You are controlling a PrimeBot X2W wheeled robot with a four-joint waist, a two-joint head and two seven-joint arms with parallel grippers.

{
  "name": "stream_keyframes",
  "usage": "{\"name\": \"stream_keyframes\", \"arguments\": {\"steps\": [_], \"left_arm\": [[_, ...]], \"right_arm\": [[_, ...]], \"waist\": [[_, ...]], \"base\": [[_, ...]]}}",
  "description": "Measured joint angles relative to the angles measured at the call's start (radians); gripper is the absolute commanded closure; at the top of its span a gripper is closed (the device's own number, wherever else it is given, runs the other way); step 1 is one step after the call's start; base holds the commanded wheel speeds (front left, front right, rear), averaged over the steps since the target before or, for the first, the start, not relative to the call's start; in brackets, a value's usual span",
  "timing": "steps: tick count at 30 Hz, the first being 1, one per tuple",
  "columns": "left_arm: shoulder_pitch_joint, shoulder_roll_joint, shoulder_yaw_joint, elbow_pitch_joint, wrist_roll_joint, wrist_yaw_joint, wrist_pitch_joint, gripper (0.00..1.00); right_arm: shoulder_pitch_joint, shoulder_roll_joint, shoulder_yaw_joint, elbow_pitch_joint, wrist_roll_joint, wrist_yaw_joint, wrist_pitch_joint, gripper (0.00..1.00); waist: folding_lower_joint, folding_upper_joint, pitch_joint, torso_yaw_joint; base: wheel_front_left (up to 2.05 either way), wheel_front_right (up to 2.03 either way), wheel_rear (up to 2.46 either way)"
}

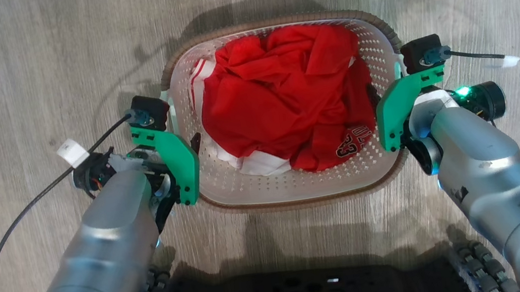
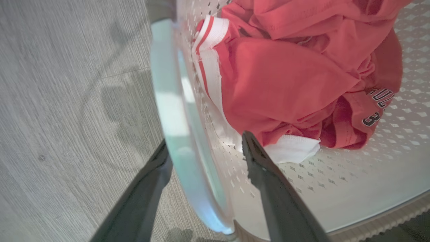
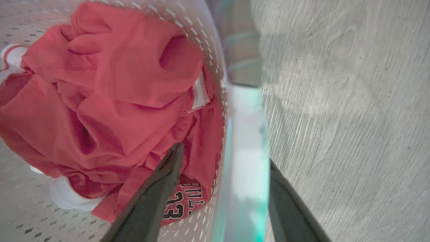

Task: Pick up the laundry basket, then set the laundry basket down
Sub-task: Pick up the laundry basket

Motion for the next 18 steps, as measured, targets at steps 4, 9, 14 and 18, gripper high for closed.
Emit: {"name": "stream_keyframes", "arguments": {"steps": [4,9,14,18], "left_arm": [[-0.003,0.000,-0.028,-0.002,-0.033,0.001,0.001,0.00],[-0.016,0.000,-0.068,-0.008,-0.059,0.001,0.005,0.00],[-0.016,0.000,-0.099,-0.022,-0.097,0.004,0.009,0.00],[-0.018,0.000,-0.130,-0.026,-0.119,0.009,0.007,0.00]], "right_arm": [[-0.004,0.000,0.007,0.002,0.009,0.000,0.000,0.00],[-0.023,-0.001,0.011,0.015,0.019,0.000,0.001,0.00],[-0.028,-0.001,0.016,0.033,0.019,0.000,-0.001,0.00],[-0.035,-0.001,0.016,0.051,0.019,0.000,-0.011,0.00]], "waist": [[0.0000,0.0000,0.013,-0.001],[-0.0001,-0.0001,0.024,0.000],[-0.0001,-0.0001,0.033,0.005],[-0.0001,-0.0001,0.037,0.006]], "base": [[0.00,0.00,0.00],[0.00,0.00,0.00],[0.00,0.00,0.00],[0.00,0.00,0.00]]}}
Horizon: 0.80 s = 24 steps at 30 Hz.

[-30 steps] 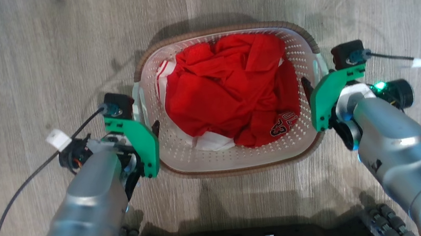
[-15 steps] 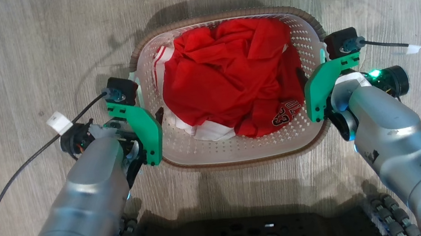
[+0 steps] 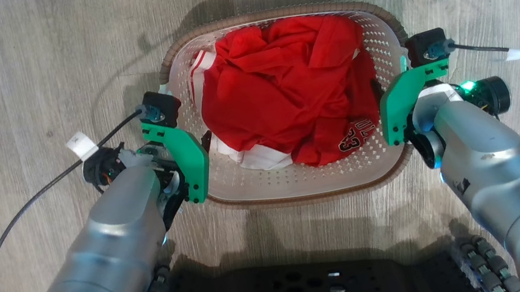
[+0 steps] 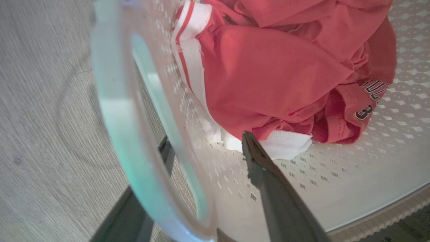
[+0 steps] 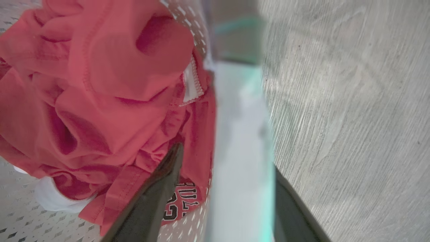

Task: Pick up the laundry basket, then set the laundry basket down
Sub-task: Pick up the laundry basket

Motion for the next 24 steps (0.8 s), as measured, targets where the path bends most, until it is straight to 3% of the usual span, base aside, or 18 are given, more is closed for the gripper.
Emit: {"name": "stream_keyframes", "arguments": {"steps": [4,5,6,7,8,9,24], "left_arm": [[-0.004,0.000,-0.027,0.001,-0.022,0.001,-0.009,0.00],[-0.007,0.000,-0.029,0.000,-0.030,0.001,-0.009,0.00],[-0.010,0.000,-0.029,0.000,-0.042,0.001,-0.010,0.00],[-0.014,0.000,-0.029,-0.001,-0.056,0.001,-0.010,0.56],[-0.014,0.000,-0.032,-0.003,-0.066,0.001,-0.010,0.93],[-0.015,0.002,-0.034,0.000,-0.075,0.002,-0.010,1.00],[-0.016,0.008,-0.137,0.000,-0.158,0.000,0.002,1.00]], "right_arm": [[-0.010,0.000,0.008,0.004,0.000,0.000,-0.002,0.00],[-0.010,0.000,0.012,0.005,0.000,0.000,-0.002,0.45],[-0.010,0.000,0.014,0.005,0.000,0.000,-0.004,1.00],[-0.010,0.000,0.018,0.004,0.001,0.000,-0.004,1.00],[-0.010,0.000,0.022,0.003,0.005,0.000,-0.002,1.00],[-0.010,-0.002,0.022,0.005,0.008,0.000,0.002,1.00],[-0.023,-0.011,0.019,0.030,0.035,0.000,0.011,1.00]], "waist": [[0.0000,0.0000,0.004,0.004],[0.0000,0.0000,0.004,0.005],[0.0000,0.0000,0.005,0.006],[0.0000,0.0000,0.006,0.007],[0.0000,0.0000,0.007,0.008],[0.0000,0.0000,0.008,0.009],[0.0000,0.0000,0.004,0.019]], "base": [[0.00,0.00,0.00],[0.00,0.00,0.00],[0.00,0.00,0.00],[0.00,0.00,0.00],[0.00,0.00,0.00],[0.00,0.00,0.00],[0.00,0.00,0.00]]}}
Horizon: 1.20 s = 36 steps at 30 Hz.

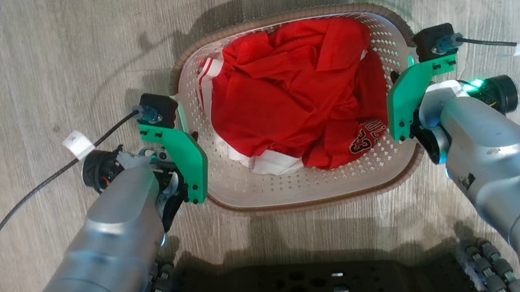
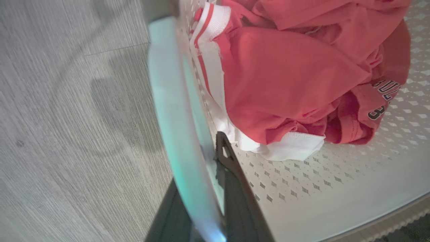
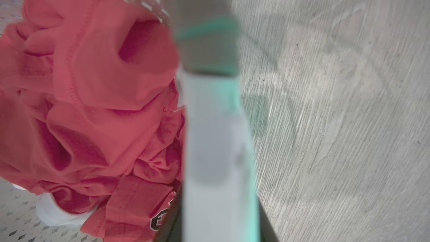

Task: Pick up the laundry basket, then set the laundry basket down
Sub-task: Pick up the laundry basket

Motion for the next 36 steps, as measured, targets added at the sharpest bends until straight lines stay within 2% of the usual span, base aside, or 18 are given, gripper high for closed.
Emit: {"name": "stream_keyframes", "arguments": {"steps": [8,15,21,23,36], "left_arm": [[-0.013,0.002,-0.061,0.006,-0.002,0.000,-0.013,1.00],[-0.020,0.008,-0.124,0.014,-0.017,0.000,-0.001,1.00],[-0.018,0.010,-0.169,0.010,-0.018,-0.001,0.067,1.00],[-0.010,0.020,-0.184,-0.010,-0.018,-0.001,0.121,1.00],[0.107,0.118,-0.199,-0.214,-0.001,0.000,0.363,1.00]], "right_arm": [[0.001,-0.001,0.008,0.003,0.035,0.000,0.035,1.00],[0.022,-0.002,0.042,-0.011,0.098,0.000,0.117,1.00],[0.044,-0.002,0.085,-0.011,0.154,0.000,0.246,1.00],[0.062,-0.005,0.110,-0.026,0.184,0.000,0.303,1.00],[0.142,-0.015,0.228,-0.070,0.298,-0.009,0.524,1.00]], "waist": [[0.0000,0.0000,-0.025,-0.004],[0.0000,0.0000,-0.076,-0.013],[0.0000,0.0000,-0.144,-0.021],[0.0000,0.0000,-0.187,-0.024],[-0.0001,0.0000,-0.429,-0.044]], "base": [[0.00,0.00,0.00],[0.00,0.00,0.00],[0.00,0.00,0.00],[0.00,0.00,0.00],[0.00,0.00,0.00]]}}
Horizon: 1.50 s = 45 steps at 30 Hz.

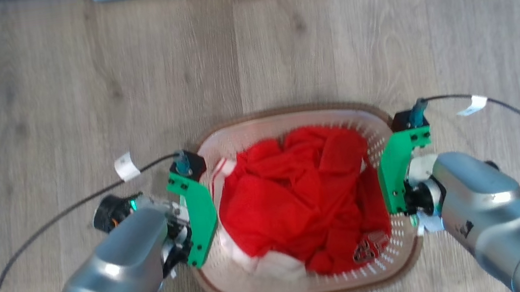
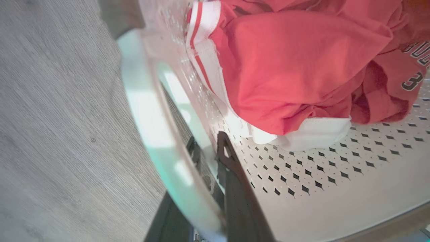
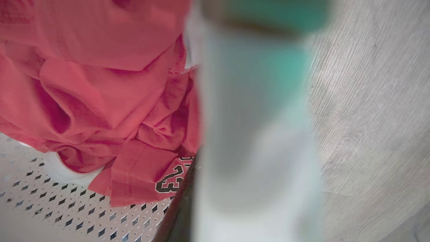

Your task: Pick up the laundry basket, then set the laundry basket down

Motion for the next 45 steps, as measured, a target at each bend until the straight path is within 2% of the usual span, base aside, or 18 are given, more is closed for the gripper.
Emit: {"name": "stream_keyframes", "arguments": {"steps": [10,20,32,45], "left_arm": [[0.086,0.074,0.000,-0.147,-0.029,0.001,0.179,1.00],[0.143,0.114,-0.011,-0.215,-0.083,0.001,0.308,1.00],[0.188,0.135,-0.012,-0.245,-0.110,0.001,0.350,1.00],[0.210,0.137,-0.014,-0.247,-0.114,0.001,0.360,1.00]], "right_arm": [[0.062,0.000,0.068,-0.012,0.075,0.000,0.107,1.00],[0.130,0.001,0.132,-0.031,0.150,0.000,0.185,1.00],[0.158,0.000,0.190,-0.039,0.196,-0.001,0.200,1.00],[0.179,0.000,0.231,-0.040,0.237,-0.002,0.198,1.00]], "waist": [[0.0000,0.0000,-0.177,-0.002],[0.0000,0.0000,-0.333,-0.004],[-0.0001,0.0000,-0.438,-0.012],[0.0000,-0.0001,-0.475,-0.008]], "base": [[0.00,0.00,0.00],[0.00,0.00,0.00],[0.00,0.00,0.00],[0.00,0.00,0.00]]}}
